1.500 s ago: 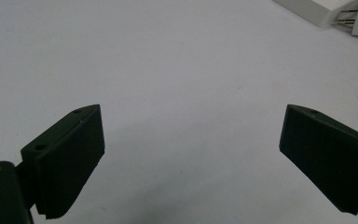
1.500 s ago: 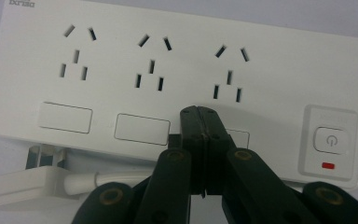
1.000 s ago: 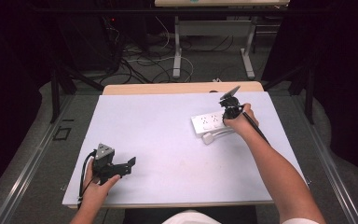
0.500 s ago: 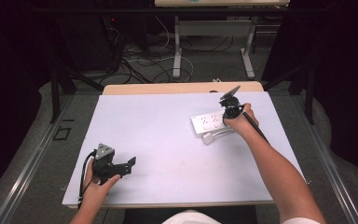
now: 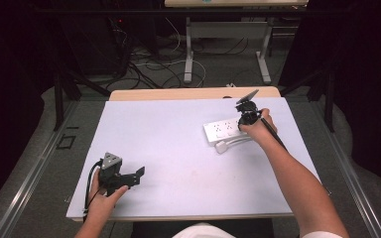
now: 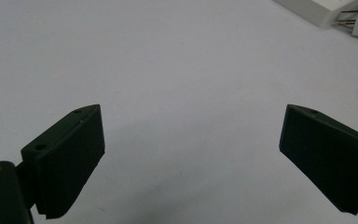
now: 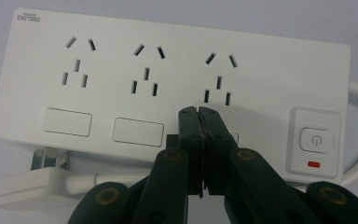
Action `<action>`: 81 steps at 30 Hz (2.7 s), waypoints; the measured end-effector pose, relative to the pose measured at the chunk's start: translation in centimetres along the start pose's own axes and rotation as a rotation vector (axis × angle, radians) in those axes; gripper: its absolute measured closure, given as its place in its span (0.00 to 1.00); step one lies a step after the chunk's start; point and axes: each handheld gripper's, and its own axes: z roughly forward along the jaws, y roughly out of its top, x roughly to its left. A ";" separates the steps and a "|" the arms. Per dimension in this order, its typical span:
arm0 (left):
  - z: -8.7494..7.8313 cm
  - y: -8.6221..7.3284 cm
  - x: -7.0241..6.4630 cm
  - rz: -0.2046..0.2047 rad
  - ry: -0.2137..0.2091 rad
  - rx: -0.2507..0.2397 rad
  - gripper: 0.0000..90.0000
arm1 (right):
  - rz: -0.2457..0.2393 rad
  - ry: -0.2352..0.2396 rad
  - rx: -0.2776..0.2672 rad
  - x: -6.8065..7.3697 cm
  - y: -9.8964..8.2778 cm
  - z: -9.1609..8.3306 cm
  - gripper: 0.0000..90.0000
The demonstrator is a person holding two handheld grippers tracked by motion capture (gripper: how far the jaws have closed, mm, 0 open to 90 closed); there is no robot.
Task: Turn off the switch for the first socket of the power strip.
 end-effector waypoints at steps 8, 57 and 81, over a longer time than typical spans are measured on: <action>0.0 0.0 0.0 -0.001 0.002 -0.006 0.07 | 0.007 0.005 -0.018 0.0 0.0 -0.4 0.97; 0.8 0.3 -0.2 0.001 -0.008 -0.001 0.07 | -0.232 0.040 -0.316 -0.2 -0.8 -4.1 0.39; 0.7 0.3 -0.2 0.009 -0.006 -0.001 0.07 | -0.214 0.157 -0.478 0.7 -4.2 -7.3 0.00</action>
